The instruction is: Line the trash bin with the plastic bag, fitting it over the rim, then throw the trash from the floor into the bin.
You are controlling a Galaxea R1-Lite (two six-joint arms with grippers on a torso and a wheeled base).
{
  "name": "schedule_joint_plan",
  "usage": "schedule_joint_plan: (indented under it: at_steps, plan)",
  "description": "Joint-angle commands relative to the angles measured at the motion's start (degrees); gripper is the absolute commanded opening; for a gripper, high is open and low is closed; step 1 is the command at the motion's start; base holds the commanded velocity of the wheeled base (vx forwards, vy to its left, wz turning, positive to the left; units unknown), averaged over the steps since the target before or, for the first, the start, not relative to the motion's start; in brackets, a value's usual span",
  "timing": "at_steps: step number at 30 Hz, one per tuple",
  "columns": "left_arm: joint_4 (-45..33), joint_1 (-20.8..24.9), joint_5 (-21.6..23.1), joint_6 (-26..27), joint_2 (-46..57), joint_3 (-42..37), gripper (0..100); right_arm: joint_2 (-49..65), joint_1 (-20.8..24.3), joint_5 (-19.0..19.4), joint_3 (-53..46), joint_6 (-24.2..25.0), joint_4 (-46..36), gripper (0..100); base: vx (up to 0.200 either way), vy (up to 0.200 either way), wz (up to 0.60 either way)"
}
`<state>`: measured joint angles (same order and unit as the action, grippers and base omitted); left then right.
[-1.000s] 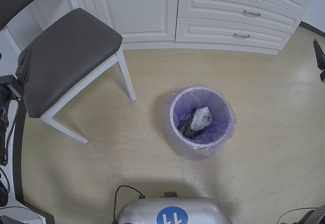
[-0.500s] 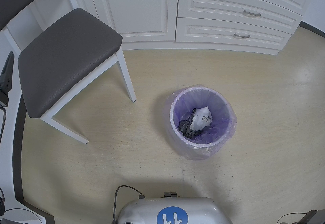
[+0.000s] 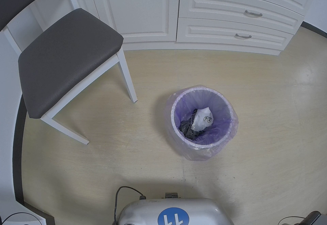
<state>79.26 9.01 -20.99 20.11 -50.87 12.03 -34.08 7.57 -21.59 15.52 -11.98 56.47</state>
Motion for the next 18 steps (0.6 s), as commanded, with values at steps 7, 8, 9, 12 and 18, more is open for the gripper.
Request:
schedule_joint_plan:
  at_steps: [7,8,9,12,18]
  plan:
    - [-8.51,-2.50,0.07,-0.16,14.40,-2.72,100,10.88,-1.59,-0.12,-3.39,0.03,-0.57,100,0.000,0.000,0.00]
    - [-8.51,-2.50,0.07,-0.16,14.40,-2.72,100,10.88,-1.59,-0.12,-3.39,0.03,-0.57,100,0.000,0.000,0.00]
    - [-11.76,-2.86,0.16,-0.16,17.39,-2.63,100,13.17,-2.56,0.06,-3.92,0.03,-1.89,100,0.000,0.000,0.00]
    - [-14.75,-2.94,0.25,-0.16,20.11,-2.72,100,16.24,-2.82,0.06,-3.83,0.03,-4.70,100,0.000,0.000,0.00]
    - [-22.40,-2.86,0.34,-0.69,26.53,-2.72,100,23.10,-3.00,0.06,-3.92,0.47,-11.38,100,0.000,0.000,0.00]
